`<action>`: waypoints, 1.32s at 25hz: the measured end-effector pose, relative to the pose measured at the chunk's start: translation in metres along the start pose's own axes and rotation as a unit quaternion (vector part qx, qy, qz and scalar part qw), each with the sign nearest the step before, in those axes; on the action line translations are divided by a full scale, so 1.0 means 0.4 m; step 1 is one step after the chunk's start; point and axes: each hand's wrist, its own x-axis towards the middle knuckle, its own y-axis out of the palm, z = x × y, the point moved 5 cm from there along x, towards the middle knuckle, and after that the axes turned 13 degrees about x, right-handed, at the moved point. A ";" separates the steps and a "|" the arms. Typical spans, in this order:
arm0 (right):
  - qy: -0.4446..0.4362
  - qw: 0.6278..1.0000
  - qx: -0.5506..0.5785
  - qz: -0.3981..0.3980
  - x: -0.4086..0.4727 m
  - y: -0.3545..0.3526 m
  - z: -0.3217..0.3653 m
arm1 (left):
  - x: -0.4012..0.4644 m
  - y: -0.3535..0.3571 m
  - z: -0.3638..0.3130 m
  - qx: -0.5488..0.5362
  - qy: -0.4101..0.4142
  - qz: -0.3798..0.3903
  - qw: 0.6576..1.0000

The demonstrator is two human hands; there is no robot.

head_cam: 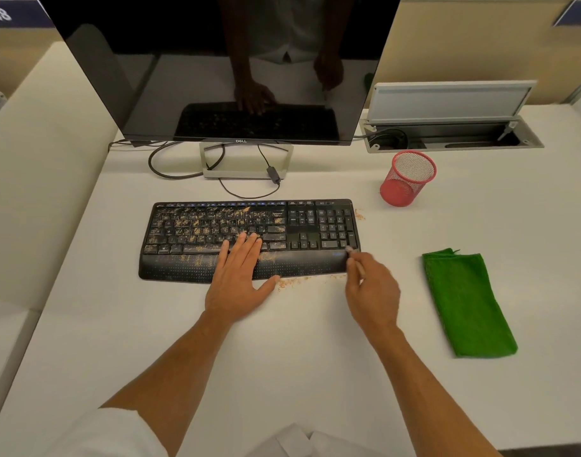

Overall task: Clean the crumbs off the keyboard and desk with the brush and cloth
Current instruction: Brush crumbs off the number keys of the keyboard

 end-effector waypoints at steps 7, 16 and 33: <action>-0.030 0.998 0.052 0.021 -0.016 0.007 0.006 | 0.000 -0.001 -0.001 0.001 0.000 0.003 1.000; -0.093 0.980 0.016 0.174 -0.065 0.125 0.074 | -0.001 -0.007 -0.003 -0.001 -0.003 -0.004 1.000; -0.014 0.985 0.099 0.142 0.046 0.141 0.134 | -0.002 -0.011 -0.003 -0.004 -0.004 -0.005 1.000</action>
